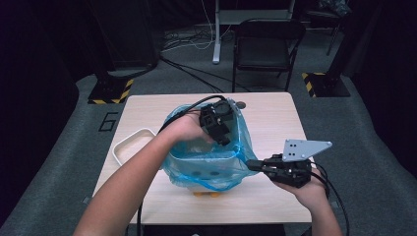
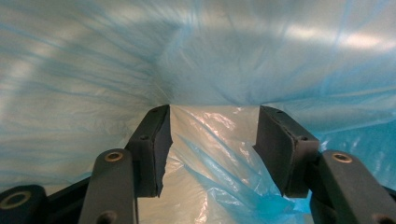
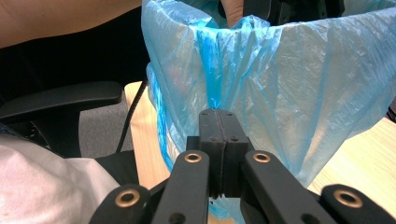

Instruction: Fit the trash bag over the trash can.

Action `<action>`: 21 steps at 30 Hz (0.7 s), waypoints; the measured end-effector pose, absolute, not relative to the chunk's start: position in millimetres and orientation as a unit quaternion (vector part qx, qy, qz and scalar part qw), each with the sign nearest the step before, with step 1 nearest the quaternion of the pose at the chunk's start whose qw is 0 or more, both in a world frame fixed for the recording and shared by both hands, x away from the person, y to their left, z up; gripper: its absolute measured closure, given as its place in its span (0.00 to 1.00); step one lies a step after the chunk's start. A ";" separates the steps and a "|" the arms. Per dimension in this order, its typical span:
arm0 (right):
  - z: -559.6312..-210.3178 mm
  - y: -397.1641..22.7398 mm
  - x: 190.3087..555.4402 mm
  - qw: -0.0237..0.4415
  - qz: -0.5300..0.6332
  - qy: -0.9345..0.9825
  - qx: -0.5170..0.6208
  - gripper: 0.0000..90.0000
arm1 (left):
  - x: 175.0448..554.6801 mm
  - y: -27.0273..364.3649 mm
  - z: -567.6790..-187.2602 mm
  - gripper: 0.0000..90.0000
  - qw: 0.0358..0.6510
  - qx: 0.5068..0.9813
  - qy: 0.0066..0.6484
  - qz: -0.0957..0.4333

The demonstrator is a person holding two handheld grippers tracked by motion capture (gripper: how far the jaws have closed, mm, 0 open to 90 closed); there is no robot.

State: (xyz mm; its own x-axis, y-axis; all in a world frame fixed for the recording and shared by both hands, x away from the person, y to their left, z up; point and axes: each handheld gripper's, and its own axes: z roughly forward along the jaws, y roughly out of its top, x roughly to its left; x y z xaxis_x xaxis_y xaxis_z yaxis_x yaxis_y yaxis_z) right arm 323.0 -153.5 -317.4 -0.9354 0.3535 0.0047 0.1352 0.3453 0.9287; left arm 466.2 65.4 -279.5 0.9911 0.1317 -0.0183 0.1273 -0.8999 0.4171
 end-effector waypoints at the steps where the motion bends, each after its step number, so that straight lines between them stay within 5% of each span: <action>1: -317.4 -153.7 323.0 0.099 0.552 0.814 0.150 1.00 | 464.8 65.7 -274.8 0.48 0.223 0.973 0.067 0.009; 10: -317.8 -154.6 323.2 0.100 0.553 0.813 0.153 1.00 | 451.9 99.6 -233.3 0.49 0.257 0.962 0.081 0.041; 21: -317.9 -154.7 323.5 0.102 0.551 0.813 0.157 1.00 | 455.5 144.2 -241.4 0.51 0.256 0.959 0.121 0.028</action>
